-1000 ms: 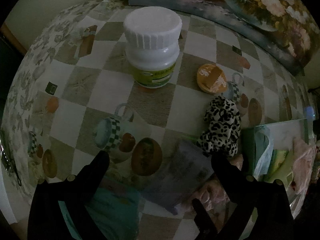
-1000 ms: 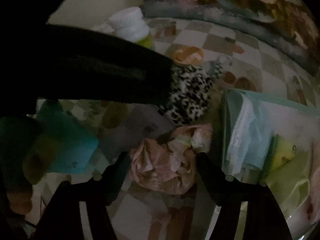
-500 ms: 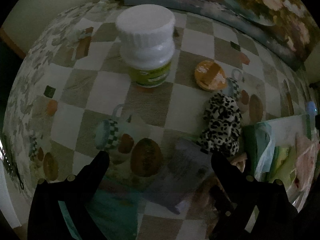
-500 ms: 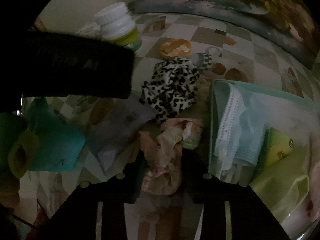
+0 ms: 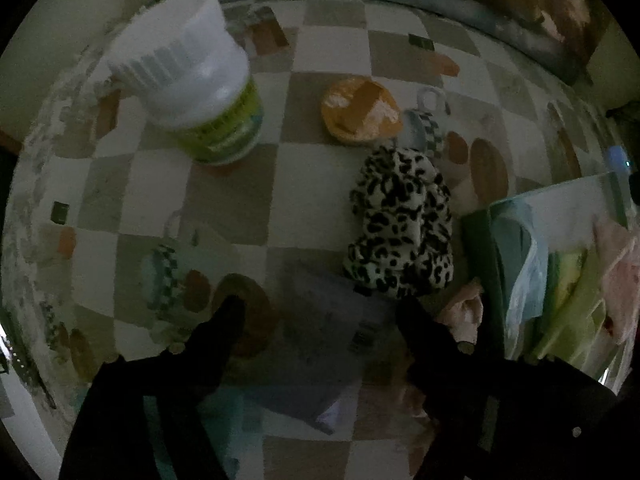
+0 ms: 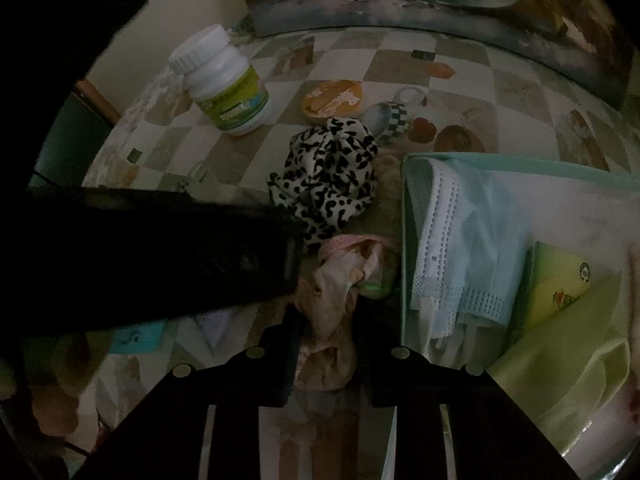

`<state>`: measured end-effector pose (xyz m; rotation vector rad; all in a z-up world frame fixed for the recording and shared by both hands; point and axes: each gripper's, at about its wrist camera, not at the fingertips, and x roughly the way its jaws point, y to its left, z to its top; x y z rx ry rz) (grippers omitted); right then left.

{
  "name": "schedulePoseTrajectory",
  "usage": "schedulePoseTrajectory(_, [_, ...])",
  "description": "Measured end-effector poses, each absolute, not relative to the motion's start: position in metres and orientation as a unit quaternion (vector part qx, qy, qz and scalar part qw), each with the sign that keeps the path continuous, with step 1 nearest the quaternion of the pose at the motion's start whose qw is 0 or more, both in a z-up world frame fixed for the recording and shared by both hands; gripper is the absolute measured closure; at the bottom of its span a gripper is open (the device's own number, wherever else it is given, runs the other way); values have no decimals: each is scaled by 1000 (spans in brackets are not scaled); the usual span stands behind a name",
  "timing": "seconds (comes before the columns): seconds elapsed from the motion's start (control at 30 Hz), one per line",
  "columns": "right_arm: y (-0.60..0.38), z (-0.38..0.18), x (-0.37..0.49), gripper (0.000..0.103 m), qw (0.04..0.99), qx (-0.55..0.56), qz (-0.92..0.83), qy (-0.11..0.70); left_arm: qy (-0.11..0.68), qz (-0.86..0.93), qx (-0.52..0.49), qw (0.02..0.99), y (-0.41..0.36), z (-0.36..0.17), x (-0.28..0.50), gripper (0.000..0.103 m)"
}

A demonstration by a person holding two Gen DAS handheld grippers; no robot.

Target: Organize soft objects

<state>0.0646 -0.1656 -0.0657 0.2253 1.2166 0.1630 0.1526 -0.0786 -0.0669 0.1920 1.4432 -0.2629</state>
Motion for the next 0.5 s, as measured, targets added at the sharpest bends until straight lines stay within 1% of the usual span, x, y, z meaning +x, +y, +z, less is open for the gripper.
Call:
schedulePoseTrajectory(0.07, [-164, -69, 65, 77, 811, 108, 75, 570, 664, -125, 85, 732, -81, -72, 152, 31])
schedulePoseTrajectory(0.27, [-162, -67, 66, 77, 810, 112, 74, 571, 672, -124, 97, 724, -95, -87, 139, 31])
schedulePoseTrajectory(0.5, [-162, -67, 66, 77, 810, 111, 72, 571, 672, -122, 115, 721, -95, -92, 133, 31])
